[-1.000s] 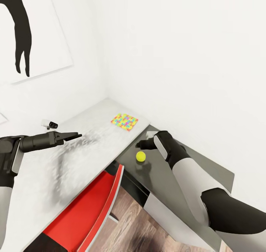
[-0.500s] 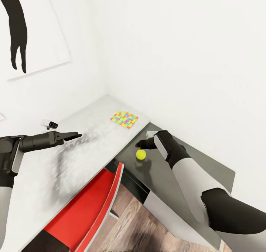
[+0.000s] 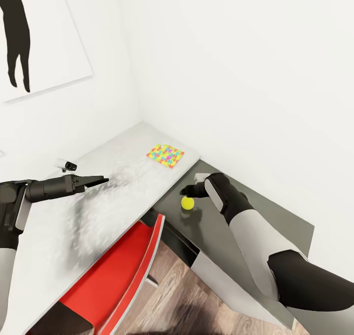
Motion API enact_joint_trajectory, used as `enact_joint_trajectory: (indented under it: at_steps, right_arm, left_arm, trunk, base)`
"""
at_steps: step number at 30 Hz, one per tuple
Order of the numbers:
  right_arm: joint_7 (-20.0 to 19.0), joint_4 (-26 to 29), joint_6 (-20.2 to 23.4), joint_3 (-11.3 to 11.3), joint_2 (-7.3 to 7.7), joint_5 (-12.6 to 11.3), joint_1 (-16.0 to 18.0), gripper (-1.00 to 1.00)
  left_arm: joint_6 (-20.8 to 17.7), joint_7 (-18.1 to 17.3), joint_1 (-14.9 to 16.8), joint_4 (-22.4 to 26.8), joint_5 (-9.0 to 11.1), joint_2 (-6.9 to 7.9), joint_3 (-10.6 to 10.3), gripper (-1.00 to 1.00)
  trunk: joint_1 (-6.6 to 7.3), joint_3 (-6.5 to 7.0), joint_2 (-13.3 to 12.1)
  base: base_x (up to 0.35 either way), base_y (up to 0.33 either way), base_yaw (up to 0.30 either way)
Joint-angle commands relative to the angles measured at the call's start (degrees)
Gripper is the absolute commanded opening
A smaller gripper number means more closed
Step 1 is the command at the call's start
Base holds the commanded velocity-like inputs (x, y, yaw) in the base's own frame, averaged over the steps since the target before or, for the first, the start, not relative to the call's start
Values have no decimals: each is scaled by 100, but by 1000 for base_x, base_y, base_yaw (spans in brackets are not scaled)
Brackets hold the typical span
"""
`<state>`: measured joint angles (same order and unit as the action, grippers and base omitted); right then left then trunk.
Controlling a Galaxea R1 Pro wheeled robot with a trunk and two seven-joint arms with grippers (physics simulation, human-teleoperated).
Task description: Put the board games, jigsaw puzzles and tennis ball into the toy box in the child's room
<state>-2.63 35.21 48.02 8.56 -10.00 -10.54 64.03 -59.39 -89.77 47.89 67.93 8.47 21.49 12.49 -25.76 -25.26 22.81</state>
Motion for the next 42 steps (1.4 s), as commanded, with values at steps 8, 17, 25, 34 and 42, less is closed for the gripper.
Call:
enact_joint_trajectory:
  at_steps: [8,17,25,34,42]
  right_arm:
    - [0,19,23,5,0,-17,5,100]
    - [-1,21,24,5,0,-18,5,100]
    - [-7,27,24,5,0,-18,5,100]
    - [-9,27,24,5,0,-18,5,100]
    - [-9,27,24,5,0,-18,5,100]
  left_arm:
    - [-61,-23,2,1,-3,-2,-1,100]
    - [-61,-23,4,1,-3,-3,-1,100]
    - [-61,-23,4,1,-6,-1,-1,100]
    - [-61,-23,2,1,-3,-2,-1,100]
    - [-61,-23,3,1,-3,2,-1,100]
  trunk:
    - [-3,-85,11]
    - [-3,-169,11]
    - [-3,-245,11]
    - [-3,-319,11]
    - [-3,-334,11]
  base:
    - [0,0,0]
    - [0,0,0]
    - [0,0,0]
    - [0,0,0]
    - [0,0,0]
